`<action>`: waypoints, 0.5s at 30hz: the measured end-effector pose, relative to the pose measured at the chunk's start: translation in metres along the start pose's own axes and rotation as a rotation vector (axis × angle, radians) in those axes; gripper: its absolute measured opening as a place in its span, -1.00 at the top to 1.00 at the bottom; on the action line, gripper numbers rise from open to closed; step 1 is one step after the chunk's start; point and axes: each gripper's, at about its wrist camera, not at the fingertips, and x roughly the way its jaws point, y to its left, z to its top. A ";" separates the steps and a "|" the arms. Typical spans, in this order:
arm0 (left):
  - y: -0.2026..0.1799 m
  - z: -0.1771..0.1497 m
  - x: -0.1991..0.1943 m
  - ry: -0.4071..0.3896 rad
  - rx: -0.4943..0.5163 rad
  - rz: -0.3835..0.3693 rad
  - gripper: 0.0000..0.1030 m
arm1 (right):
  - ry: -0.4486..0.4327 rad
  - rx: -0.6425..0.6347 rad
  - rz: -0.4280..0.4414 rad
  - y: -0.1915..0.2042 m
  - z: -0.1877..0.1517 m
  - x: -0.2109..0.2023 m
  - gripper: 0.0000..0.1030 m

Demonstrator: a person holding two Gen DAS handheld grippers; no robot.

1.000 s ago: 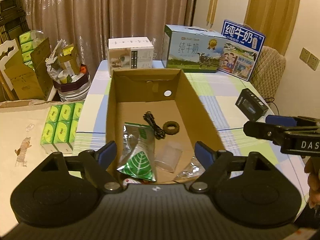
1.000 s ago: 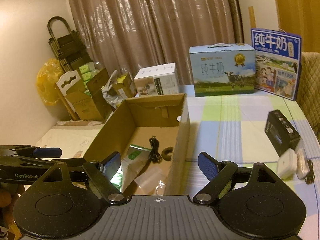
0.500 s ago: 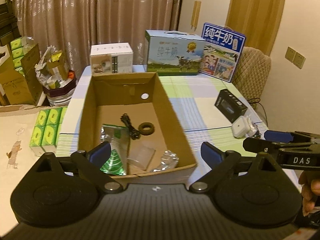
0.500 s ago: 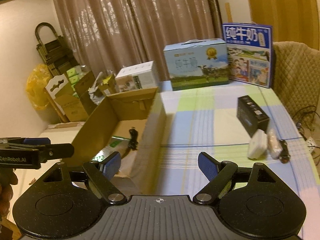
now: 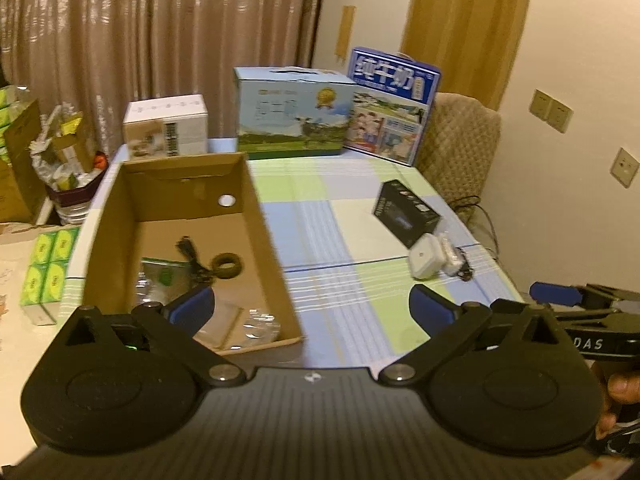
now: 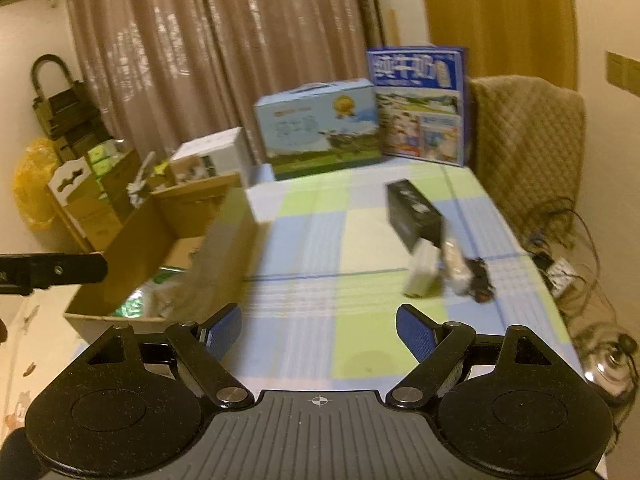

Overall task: Organize objects
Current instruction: 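Move both tools back toward the remaining items on the table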

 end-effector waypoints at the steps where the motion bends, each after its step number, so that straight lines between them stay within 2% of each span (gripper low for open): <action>1: -0.004 0.000 0.002 0.003 0.002 -0.009 -0.98 | 0.003 0.009 -0.012 -0.006 -0.002 -0.002 -0.58; 9: -0.038 -0.001 0.022 0.027 0.027 -0.072 -0.98 | 0.005 0.067 -0.090 -0.049 -0.015 -0.015 -0.58; 15: -0.060 0.000 0.038 0.046 0.054 -0.092 -0.98 | -0.008 0.099 -0.132 -0.077 -0.019 -0.020 -0.58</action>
